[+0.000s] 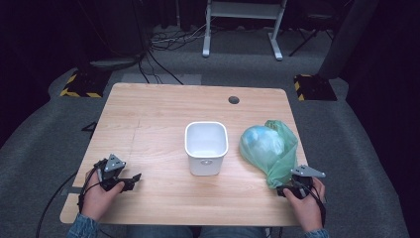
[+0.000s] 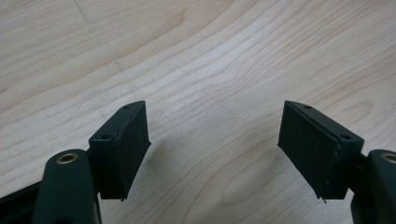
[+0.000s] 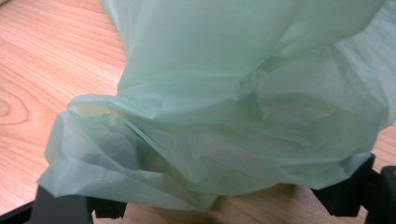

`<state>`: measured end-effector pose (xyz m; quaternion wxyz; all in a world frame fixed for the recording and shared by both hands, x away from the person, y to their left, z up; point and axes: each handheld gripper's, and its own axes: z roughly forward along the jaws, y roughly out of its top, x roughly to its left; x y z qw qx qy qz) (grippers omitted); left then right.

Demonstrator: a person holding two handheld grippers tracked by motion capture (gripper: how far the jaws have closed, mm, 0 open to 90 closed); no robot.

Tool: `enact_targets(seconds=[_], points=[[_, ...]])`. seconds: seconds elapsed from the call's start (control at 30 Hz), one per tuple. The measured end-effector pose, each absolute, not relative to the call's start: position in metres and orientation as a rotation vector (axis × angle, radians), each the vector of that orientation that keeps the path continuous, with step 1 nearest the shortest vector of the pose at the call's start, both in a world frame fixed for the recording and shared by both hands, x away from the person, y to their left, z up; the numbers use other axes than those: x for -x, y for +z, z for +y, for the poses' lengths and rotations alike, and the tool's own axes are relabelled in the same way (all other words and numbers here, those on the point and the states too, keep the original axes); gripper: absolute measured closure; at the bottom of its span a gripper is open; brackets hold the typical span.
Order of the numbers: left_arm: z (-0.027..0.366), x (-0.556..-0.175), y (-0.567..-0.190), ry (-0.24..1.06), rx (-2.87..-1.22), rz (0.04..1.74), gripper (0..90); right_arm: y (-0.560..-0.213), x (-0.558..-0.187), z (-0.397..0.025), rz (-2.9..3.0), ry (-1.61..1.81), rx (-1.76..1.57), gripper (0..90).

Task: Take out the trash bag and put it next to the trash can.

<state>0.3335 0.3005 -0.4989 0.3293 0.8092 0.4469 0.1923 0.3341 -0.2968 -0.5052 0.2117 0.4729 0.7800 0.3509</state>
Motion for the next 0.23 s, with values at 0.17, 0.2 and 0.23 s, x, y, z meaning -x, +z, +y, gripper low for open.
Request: enact_targets(seconds=[0.17, 0.2, 0.23], points=[[0.3052, -0.3335, -0.5052, 0.487, -2.083, 1.165, 23.1, -0.5053, -0.3339, -0.2972, 2.169, 0.979, -1.313, 20.6], [0.3054, -0.333, -0.5055, 0.479, -2.077, 1.167, 23.2, -0.5054, -0.3339, -0.2972, 2.169, 0.98, -1.313, 20.6], [0.3054, -0.333, -0.5055, 0.479, -2.077, 1.167, 23.2, -0.5054, -0.3339, -0.2972, 2.169, 0.98, -1.313, 20.6]])
